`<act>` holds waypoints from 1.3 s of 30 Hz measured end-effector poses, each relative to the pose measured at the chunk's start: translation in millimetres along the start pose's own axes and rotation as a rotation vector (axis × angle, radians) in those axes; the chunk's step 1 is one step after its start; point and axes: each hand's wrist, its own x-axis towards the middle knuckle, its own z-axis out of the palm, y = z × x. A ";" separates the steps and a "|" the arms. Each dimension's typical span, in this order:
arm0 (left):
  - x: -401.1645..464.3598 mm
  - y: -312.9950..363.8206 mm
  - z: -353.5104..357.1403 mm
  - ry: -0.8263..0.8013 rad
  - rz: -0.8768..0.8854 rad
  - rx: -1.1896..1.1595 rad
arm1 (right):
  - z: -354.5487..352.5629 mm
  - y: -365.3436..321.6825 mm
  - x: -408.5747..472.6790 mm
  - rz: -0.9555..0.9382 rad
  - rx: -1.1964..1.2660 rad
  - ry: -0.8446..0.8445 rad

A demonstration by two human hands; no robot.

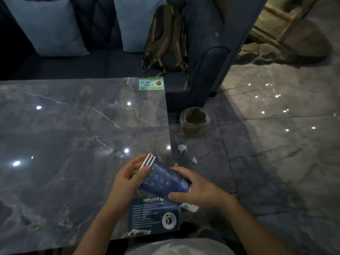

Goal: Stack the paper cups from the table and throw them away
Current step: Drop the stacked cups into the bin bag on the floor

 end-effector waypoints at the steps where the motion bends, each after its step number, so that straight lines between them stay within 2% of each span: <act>1: 2.5 -3.1 2.2 0.037 -0.026 -0.052 | -5.8 6.7 -4.3 0.013 -0.018 0.032; 3: 6.5 -6.7 6.4 0.080 -0.068 -0.147 | -16.4 25.1 -10.8 0.033 0.006 0.100; 8: 12.1 -8.4 26.5 0.141 -0.118 -0.233 | -37.7 62.9 -9.4 0.070 0.368 0.229; 12: 21.4 -13.6 60.8 0.205 -0.117 -0.147 | -76.2 76.7 5.3 0.047 0.502 0.240; 15: 33.0 -19.2 98.3 0.282 -0.046 -0.019 | -121.1 92.9 17.9 0.036 0.594 0.238; 20: 68.4 -29.2 188.0 0.416 0.004 0.159 | -217.9 112.5 18.8 0.043 0.553 0.170; 26: 110.3 -4.0 266.9 0.425 0.121 0.319 | -316.8 118.6 18.7 -0.026 0.486 0.200; 30: 129.2 14.1 290.2 0.490 0.169 0.361 | -353.4 114.6 20.6 -0.052 0.527 0.173; 35: 141.3 27.3 303.7 0.546 0.218 0.702 | -375.1 107.9 26.5 -0.086 0.536 0.167; 39: 154.4 35.0 311.4 0.556 0.188 0.768 | -387.3 104.5 35.8 -0.111 0.522 0.211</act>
